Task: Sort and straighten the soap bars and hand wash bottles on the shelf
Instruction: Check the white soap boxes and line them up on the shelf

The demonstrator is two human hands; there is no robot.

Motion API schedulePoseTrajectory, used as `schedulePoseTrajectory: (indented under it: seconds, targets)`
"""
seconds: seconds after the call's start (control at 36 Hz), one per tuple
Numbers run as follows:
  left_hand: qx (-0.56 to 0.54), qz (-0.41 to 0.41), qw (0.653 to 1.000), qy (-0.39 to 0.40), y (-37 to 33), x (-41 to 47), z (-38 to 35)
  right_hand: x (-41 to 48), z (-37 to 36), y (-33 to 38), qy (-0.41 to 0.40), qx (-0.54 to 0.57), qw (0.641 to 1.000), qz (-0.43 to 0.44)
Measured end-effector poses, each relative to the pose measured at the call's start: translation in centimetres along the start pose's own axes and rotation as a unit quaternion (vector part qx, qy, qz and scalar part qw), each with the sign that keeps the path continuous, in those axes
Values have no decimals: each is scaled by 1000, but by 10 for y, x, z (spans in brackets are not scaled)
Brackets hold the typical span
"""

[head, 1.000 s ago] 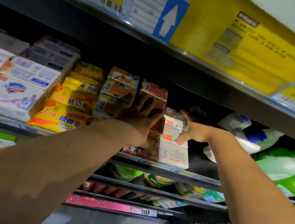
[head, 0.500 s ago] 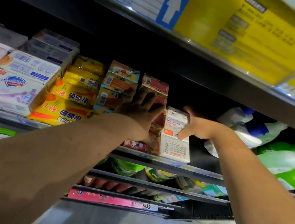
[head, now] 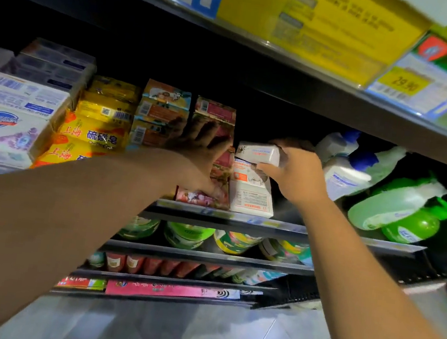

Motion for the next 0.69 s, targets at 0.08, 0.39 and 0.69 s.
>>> schedulePoseTrajectory:
  seconds: [0.08, 0.39, 0.69]
  targets:
    - [-6, -2, 1000, 19, 0, -2, 0, -17, 14, 5, -49, 57, 997, -2]
    - [-121, -75, 986, -91, -2, -51, 42, -100, 31, 39, -145, 352, 918, -113]
    - [-169, -198, 896, -359, 6, -182, 71, -146, -22, 109, -29, 628, 750, -208]
Point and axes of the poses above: each hand's wrist, its own x-axis towards the middle knuckle, its own z-axis out of the back of the hand, y = z × x, the point moved 10 cm from there along x, towards the middle knuckle, and after that the axes turned 12 degrees about x, right-handed, at the moved point
